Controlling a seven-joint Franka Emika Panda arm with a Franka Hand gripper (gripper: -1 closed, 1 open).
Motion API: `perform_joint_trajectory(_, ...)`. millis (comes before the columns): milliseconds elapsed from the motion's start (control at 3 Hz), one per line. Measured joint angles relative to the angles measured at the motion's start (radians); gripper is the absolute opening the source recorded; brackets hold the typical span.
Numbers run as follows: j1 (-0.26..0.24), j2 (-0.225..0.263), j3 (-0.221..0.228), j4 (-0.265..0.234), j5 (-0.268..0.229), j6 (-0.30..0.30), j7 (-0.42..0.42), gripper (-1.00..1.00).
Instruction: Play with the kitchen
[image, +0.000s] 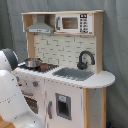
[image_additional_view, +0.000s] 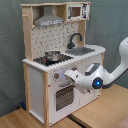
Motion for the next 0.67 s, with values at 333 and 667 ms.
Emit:
perform_joint_trajectory(333, 0.022, 0.059, 0.002, 0.018, -0.041, -0.067, -0.02, 1.0)
perform_joint_trajectory(667, 0.057, 0.113, 0.006, 0.033, -0.071, -0.134, -0.04, 1.0)
